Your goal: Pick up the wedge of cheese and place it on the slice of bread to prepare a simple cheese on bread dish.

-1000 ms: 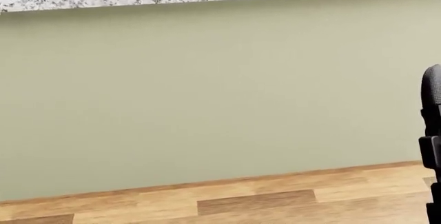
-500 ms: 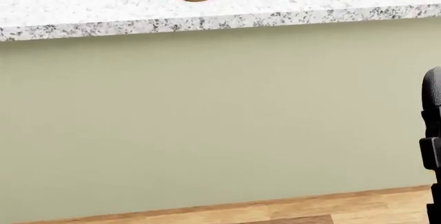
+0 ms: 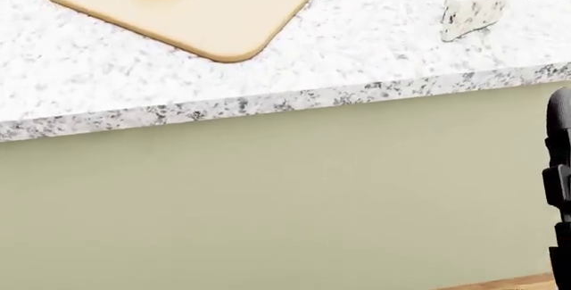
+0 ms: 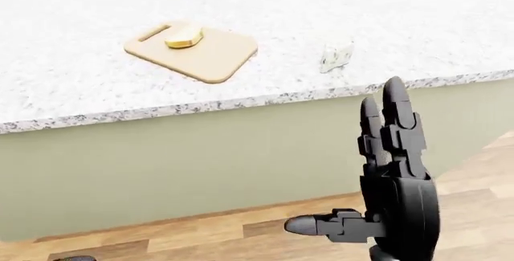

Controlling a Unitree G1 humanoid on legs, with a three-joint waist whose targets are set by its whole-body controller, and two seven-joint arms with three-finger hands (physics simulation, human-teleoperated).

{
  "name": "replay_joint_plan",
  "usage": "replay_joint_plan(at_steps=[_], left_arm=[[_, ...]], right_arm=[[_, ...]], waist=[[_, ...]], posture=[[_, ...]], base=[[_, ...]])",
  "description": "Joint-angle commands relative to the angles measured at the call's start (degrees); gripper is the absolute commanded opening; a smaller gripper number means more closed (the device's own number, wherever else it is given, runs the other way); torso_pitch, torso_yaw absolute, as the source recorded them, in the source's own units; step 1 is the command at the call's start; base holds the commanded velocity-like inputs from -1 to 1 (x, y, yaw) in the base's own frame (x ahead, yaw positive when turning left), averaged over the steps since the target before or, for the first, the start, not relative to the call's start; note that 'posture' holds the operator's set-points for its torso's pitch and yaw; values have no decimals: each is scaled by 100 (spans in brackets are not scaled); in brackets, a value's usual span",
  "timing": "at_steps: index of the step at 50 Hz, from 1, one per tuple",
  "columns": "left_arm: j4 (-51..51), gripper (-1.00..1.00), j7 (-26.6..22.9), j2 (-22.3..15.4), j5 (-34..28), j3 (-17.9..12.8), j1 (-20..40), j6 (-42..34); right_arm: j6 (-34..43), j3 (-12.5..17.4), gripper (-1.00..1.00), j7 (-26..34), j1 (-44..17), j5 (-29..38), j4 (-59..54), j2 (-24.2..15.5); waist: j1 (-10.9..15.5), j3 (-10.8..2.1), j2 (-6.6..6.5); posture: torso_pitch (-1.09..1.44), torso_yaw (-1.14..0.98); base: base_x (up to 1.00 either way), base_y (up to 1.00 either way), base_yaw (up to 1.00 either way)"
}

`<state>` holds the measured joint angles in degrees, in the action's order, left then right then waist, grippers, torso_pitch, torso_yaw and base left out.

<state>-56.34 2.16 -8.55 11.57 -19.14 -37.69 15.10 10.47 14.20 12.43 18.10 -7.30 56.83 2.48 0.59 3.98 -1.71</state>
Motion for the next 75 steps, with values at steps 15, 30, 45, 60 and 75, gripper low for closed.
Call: replay_joint_plan(at_steps=[15, 30, 45, 60, 75], left_arm=[[-364, 100, 244, -184, 234, -219, -242, 477], [-364, 100, 49, 9, -15, -46, 53, 161], [-364, 100, 110, -49, 148, -197, -1, 198], [-364, 100, 131, -78, 141, -176, -52, 253], [-364, 100, 92, -29, 78, -129, -23, 236]], right_arm=[[-266, 282, 100, -607, 9, 11, 316, -265], [55, 61, 100, -493, -336, 944, 283, 187], [-23, -20, 100, -340, -246, 943, 302, 215], [47, -37, 100, -280, -238, 912, 317, 203], [54, -52, 100, -271, -246, 899, 306, 196]], waist=[[36, -267, 177], [13, -292, 200], [10, -141, 126], [115, -70, 30], [44, -79, 372]], posture=[[0, 0], [0, 0], [0, 0], [0, 0], [0, 0]], base=[[0, 0, 0], [0, 0, 0], [0, 0, 8], [0, 0, 45], [0, 0, 56]])
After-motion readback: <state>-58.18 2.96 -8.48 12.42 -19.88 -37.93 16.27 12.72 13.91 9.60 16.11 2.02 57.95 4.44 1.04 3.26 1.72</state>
